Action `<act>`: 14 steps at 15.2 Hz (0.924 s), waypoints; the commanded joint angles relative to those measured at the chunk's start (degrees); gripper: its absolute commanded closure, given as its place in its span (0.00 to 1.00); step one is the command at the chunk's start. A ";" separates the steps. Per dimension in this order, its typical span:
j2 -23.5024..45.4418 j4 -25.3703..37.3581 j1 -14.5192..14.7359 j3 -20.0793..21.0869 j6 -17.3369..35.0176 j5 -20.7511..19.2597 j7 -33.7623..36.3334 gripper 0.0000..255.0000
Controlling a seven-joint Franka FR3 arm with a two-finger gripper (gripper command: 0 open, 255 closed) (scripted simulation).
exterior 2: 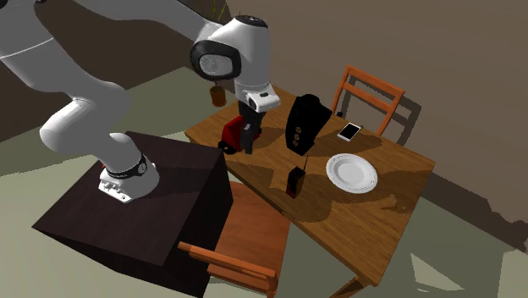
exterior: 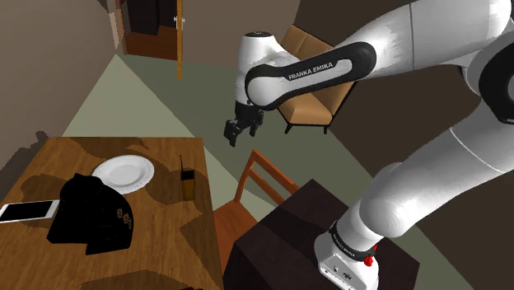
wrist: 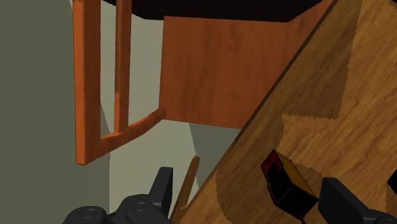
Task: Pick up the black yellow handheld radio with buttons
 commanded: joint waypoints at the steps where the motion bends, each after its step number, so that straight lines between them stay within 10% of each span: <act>1: 3.97 0.86 0.12 0.96 2.80 -0.83 2.16 0.00; 14: 34.07 18.14 4.24 1.50 12.57 -11.28 16.18 0.00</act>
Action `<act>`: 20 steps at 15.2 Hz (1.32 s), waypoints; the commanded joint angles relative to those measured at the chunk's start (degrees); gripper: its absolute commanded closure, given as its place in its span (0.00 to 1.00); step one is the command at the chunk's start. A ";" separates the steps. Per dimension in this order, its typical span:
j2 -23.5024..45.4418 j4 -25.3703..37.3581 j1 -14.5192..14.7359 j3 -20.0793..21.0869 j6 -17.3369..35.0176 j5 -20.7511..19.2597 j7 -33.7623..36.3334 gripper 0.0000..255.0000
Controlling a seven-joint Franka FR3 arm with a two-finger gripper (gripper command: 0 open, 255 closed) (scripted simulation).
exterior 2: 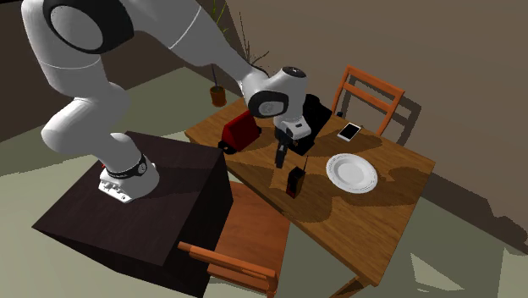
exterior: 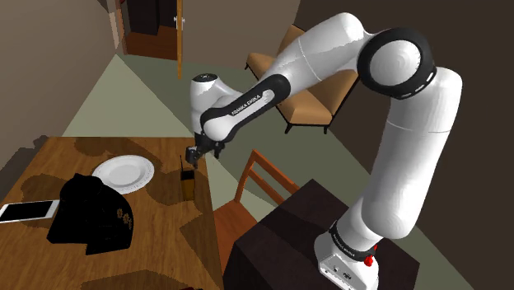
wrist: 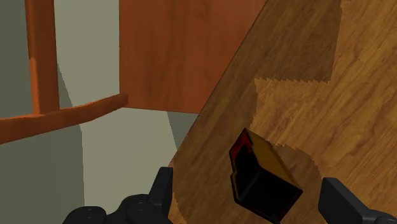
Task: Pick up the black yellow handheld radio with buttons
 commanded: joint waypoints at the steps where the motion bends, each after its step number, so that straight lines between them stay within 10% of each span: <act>1: 4.90 3.96 1.12 -0.60 0.55 -1.40 1.61 0.00; 7: 17.68 15.68 4.63 -2.35 0.84 -3.63 4.72 0.00; 16: 22.42 16.96 5.53 -3.59 4.27 -4.97 5.71 0.00; 17: 22.60 17.22 5.58 -3.60 4.19 -4.97 5.72 1.00; 20: 22.57 17.26 5.57 -3.59 4.12 -4.95 5.70 1.00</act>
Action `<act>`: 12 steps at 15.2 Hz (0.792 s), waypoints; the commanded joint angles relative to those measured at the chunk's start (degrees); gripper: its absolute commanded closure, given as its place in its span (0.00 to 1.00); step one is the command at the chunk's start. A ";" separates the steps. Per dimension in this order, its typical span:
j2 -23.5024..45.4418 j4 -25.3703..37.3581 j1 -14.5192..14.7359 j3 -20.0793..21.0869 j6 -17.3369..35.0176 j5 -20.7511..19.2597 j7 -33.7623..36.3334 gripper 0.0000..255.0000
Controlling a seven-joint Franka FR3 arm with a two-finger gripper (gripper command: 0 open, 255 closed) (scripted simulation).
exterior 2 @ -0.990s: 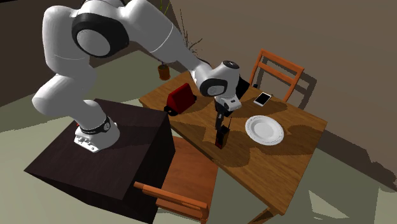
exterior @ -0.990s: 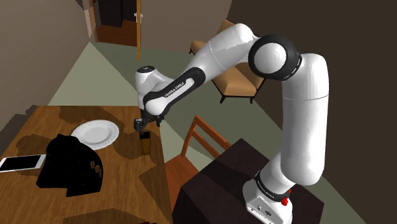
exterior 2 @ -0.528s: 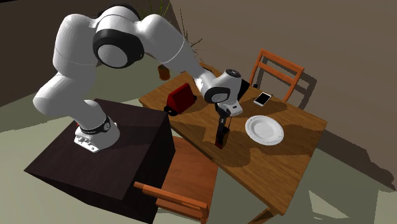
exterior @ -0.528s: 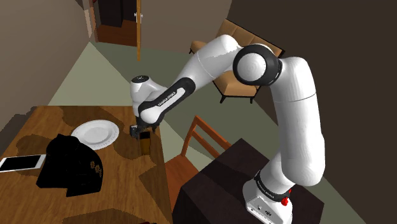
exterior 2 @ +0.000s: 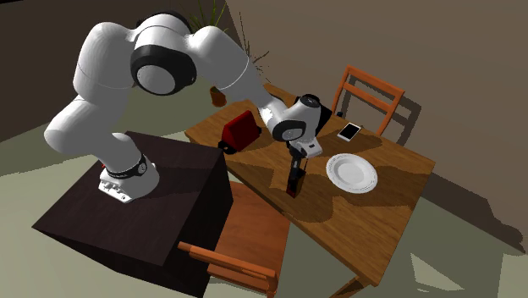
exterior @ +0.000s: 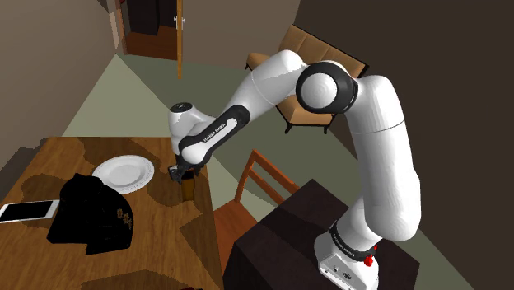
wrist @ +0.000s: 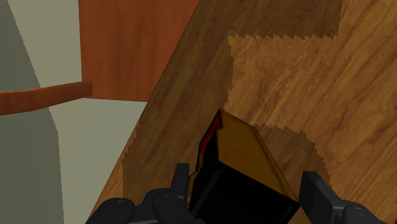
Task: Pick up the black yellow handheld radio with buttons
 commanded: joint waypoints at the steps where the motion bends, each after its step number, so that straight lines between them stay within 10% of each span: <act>1: 0.08 -0.01 -0.01 -0.02 -0.01 0.00 -0.01 1.00; 12: -3.85 -1.38 -0.76 0.97 -2.54 1.03 -0.75 1.00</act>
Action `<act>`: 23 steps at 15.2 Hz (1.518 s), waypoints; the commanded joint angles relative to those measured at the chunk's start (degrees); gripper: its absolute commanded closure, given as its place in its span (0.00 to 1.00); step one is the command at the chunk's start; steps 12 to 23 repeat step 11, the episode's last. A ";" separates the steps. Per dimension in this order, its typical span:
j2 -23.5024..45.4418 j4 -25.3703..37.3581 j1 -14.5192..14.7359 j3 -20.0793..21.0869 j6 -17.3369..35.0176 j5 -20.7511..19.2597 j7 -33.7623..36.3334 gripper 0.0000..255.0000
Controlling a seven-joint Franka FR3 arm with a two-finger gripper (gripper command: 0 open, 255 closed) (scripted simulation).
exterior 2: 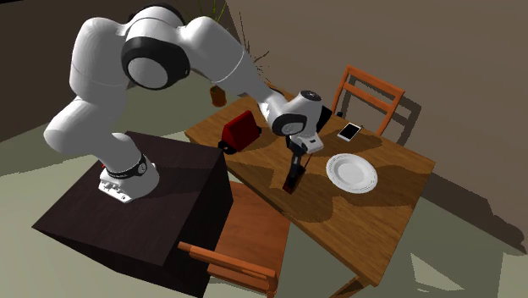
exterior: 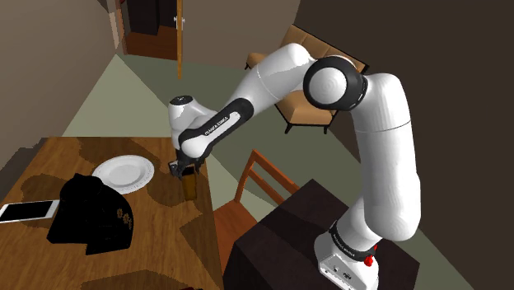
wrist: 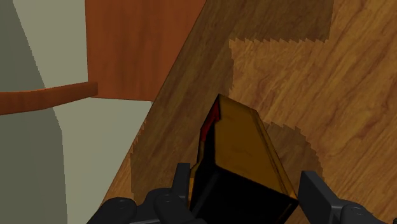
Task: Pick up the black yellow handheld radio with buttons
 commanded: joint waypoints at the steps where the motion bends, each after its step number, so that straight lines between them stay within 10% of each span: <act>1: -1.31 -0.41 -0.22 0.33 -0.87 0.36 -0.23 1.00; 23: -6.07 -1.05 -1.09 1.56 -4.91 1.95 -1.40 1.00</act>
